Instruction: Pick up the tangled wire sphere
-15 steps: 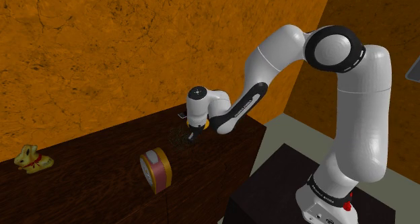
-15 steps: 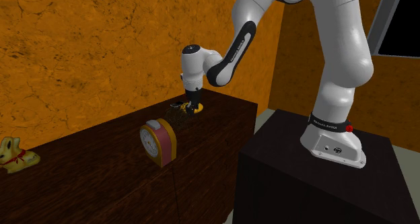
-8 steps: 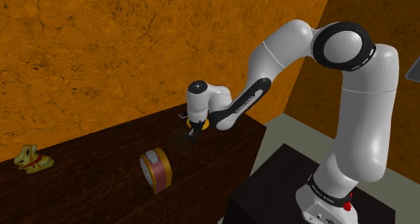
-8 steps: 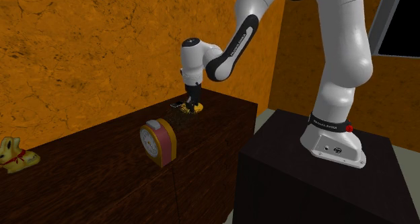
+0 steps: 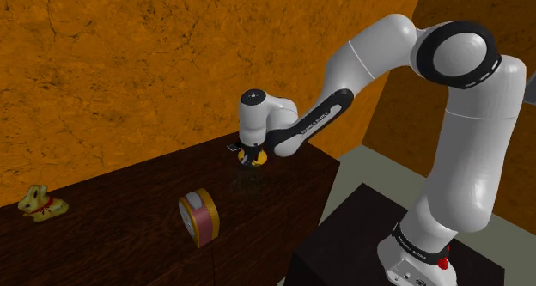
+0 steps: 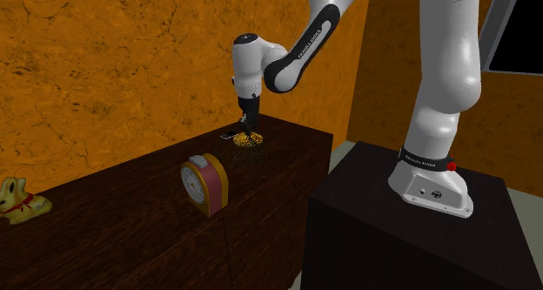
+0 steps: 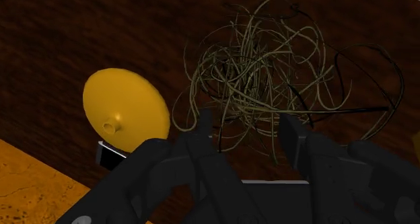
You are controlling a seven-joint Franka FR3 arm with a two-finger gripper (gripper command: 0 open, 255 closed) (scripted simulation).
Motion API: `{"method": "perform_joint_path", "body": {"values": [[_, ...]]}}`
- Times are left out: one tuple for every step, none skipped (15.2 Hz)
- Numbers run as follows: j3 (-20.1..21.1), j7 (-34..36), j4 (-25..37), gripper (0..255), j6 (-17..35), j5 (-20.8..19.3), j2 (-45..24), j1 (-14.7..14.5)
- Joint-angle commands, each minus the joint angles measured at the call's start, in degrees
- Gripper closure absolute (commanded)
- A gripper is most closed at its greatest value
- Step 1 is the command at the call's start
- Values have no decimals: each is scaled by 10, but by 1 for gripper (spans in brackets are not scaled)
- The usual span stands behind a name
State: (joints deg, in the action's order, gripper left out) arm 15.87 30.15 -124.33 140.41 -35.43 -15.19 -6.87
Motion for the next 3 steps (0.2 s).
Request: {"method": "perform_joint_path", "body": {"values": [[4, -11, -1, 255, -9, 12, 14, 3], [4, -12, -1, 255, -9, 12, 15, 3], [4, -12, -1, 255, -9, 13, 15, 3]]}}
